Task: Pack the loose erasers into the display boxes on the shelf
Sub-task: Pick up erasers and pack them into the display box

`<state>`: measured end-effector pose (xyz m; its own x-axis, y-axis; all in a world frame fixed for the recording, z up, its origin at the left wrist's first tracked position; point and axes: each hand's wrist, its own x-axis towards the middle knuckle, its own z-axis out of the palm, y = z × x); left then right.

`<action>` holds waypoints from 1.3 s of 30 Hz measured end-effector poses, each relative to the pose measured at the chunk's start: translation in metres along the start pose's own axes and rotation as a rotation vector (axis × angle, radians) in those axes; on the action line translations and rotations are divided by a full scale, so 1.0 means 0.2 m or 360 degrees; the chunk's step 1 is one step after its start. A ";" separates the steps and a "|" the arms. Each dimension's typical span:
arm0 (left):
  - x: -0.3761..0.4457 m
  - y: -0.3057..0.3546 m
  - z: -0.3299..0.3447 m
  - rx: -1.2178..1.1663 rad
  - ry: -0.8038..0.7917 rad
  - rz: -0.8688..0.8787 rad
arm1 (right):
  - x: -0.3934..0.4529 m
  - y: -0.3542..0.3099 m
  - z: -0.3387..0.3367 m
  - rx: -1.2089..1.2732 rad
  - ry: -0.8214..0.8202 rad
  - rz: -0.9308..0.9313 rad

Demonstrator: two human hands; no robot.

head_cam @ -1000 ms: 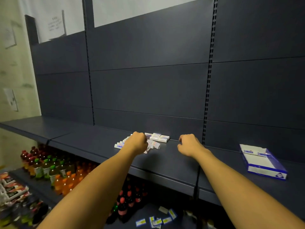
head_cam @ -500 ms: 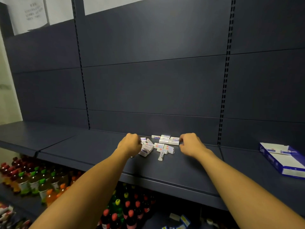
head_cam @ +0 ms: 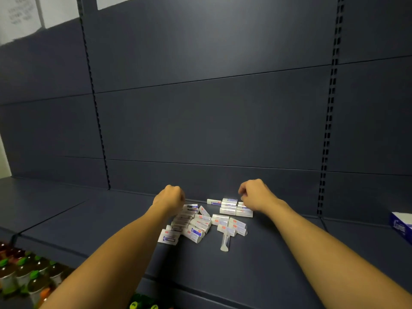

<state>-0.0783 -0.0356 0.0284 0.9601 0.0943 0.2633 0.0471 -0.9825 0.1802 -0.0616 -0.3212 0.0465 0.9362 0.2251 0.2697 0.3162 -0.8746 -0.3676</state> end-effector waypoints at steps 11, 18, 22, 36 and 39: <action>0.35 -0.08 0.17 -0.0029 -0.0192 0.0260 | 0.21 0.05 0.16 -0.0066 -0.0084 0.0009; 0.48 -0.10 0.20 -0.0014 -0.0408 0.0548 | 0.32 0.00 0.22 -0.0084 -0.0083 0.0068; 0.50 -0.13 0.19 -0.0014 -0.0451 0.0655 | 0.37 -0.08 0.30 -0.0103 -0.0106 0.0064; 0.57 -0.38 0.01 -0.0246 -0.0289 0.0585 | 0.45 -0.28 0.45 -0.0182 -0.0151 0.0124; 0.56 -0.45 -0.05 -0.0275 -0.0249 0.0533 | 0.44 -0.32 0.48 -0.0257 -0.0173 0.0186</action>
<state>0.0216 0.0641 0.0515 0.9455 -0.2646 0.1897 -0.3092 -0.9121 0.2691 0.0152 -0.2037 0.0093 0.9788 0.1556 0.1329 0.1842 -0.9529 -0.2410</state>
